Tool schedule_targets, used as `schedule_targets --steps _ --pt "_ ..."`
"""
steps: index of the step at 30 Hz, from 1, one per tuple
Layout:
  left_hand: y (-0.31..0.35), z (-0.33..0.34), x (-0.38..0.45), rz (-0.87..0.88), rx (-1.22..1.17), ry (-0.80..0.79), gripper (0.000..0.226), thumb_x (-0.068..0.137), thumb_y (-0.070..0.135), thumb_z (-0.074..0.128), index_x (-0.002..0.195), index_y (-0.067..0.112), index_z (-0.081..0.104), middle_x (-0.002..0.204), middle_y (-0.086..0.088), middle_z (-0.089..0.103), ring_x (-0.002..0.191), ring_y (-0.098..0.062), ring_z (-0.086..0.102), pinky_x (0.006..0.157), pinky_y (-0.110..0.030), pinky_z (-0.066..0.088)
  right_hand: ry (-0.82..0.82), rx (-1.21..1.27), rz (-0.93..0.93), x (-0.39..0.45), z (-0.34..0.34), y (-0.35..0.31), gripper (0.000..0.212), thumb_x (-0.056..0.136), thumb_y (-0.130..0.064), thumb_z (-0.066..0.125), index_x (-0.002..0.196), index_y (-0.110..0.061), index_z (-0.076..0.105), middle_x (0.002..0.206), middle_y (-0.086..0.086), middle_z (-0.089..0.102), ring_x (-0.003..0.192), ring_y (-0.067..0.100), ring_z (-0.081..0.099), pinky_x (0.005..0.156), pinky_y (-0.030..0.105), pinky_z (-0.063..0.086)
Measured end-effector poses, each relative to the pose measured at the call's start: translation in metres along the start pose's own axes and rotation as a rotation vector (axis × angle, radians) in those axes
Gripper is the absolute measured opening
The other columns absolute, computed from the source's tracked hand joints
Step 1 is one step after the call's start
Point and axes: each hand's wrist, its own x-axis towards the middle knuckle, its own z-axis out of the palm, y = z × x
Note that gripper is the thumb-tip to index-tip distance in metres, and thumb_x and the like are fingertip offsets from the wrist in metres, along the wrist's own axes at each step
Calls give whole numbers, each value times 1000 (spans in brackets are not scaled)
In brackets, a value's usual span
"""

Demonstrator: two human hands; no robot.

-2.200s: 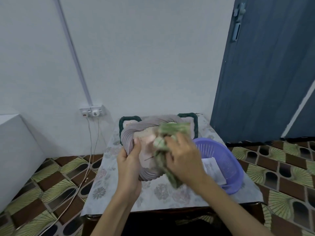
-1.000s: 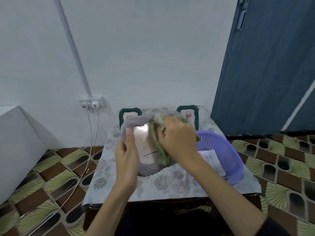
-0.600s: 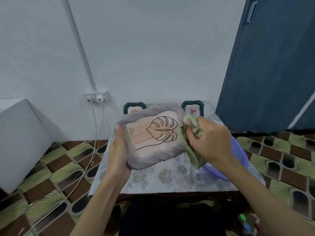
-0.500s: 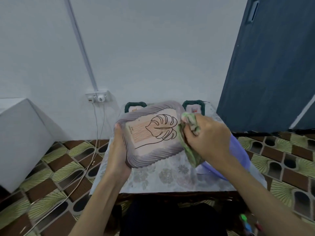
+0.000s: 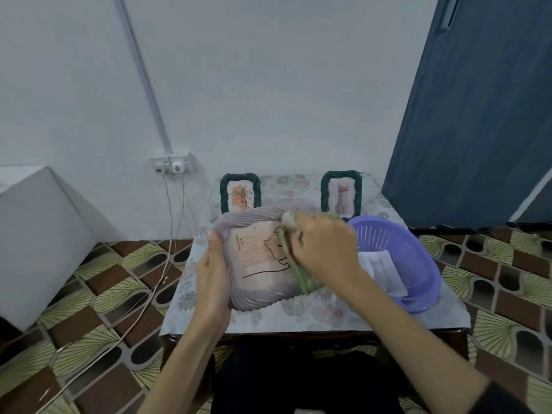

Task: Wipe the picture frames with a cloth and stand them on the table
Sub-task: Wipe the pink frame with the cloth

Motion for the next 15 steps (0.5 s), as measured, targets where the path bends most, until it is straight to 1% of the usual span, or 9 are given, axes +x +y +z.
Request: schedule_targets --steps 2,3,4,6,8,10,12,13,15 --pt "0 6 -4 26 5 -12 44 97 47 29 109 21 63 108 1 68 104 -15 63 94 -37 49 7 41 65 12 -1 1 8 66 -19 64 65 -12 60 45 2 53 34 19 42 44 11 10" --pt "1 9 -5 47 8 -9 47 96 48 29 111 19 63 109 -1 68 104 -17 63 94 -38 49 10 58 69 13 -1 -9 9 66 -21 65 65 -14 60 46 1 54 35 18 42 43 12 11" --pt "1 12 -5 67 23 -4 48 96 48 29 107 18 64 106 -2 68 102 -17 64 92 -38 50 26 82 64 10 -1 -23 8 68 -24 61 67 -16 61 48 1 55 38 18 46 40 14 18" --pt "0 16 -4 98 57 14 50 95 49 30 89 13 64 89 -8 65 85 -18 62 77 -36 50 64 183 3 -2 1 -49 17 73 -28 49 72 -19 64 55 3 58 43 20 51 37 19 29" --pt "-5 13 -4 99 56 32 50 94 50 32 83 10 61 79 -10 61 75 -19 60 68 -33 49 109 301 -95 -14 11 -53 16 76 -28 52 80 -18 64 64 5 59 46 21 52 37 23 35" --pt "-8 7 -2 74 31 28 53 88 55 35 99 13 65 96 -4 68 91 -17 64 83 -34 52 116 278 -116 -20 23 -35 16 76 -30 55 83 -18 64 69 6 61 48 22 54 39 23 37" --pt "-10 0 0 46 -10 49 60 83 58 37 119 16 61 118 -2 65 112 -18 60 101 -40 45 75 216 -28 -25 35 -12 15 77 -29 53 80 -17 60 66 6 59 45 23 53 39 20 33" --pt "-11 -2 2 45 -20 61 55 86 57 36 117 19 61 118 -1 65 112 -17 59 102 -40 43 32 196 20 -28 37 -5 13 77 -28 51 80 -17 57 65 5 57 44 23 52 40 19 30" --pt "-12 -5 5 56 -1 62 37 94 49 33 97 28 64 101 7 68 102 -12 61 95 -34 46 -17 179 44 -34 41 3 14 77 -28 50 81 -16 54 63 5 55 42 22 50 42 19 25"
